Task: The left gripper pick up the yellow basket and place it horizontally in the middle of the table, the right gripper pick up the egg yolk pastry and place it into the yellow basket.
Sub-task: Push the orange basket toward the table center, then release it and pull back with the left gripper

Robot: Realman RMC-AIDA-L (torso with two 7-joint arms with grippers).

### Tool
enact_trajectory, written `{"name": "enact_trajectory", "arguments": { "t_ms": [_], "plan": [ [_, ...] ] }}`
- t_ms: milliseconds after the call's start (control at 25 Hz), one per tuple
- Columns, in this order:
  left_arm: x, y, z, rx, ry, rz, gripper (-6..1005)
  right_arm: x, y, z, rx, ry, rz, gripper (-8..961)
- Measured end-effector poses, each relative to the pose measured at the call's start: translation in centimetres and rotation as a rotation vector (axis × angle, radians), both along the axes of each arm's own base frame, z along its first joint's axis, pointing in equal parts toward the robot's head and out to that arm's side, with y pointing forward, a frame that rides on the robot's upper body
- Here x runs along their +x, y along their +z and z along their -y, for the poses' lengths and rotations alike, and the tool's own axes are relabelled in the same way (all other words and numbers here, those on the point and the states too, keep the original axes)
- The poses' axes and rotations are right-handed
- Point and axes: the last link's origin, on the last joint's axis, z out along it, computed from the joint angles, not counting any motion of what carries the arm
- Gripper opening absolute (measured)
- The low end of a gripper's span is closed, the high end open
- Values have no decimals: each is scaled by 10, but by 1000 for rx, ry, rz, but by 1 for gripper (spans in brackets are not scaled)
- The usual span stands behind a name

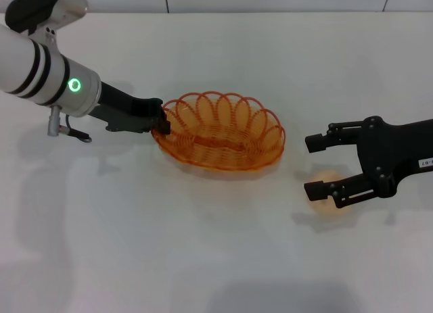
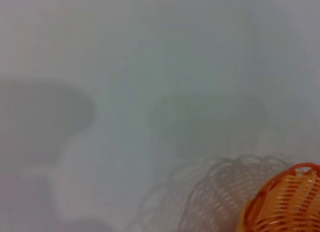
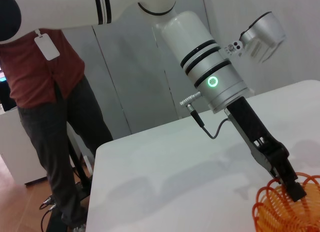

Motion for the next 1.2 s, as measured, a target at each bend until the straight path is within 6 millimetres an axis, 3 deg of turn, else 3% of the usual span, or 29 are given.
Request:
{"name": "enact_trajectory", "arguments": {
  "t_ms": [1200],
  "plan": [
    [-1,-4,2,4,12,33,211,-1,1,-1,5,3,1,855]
  ]
}}
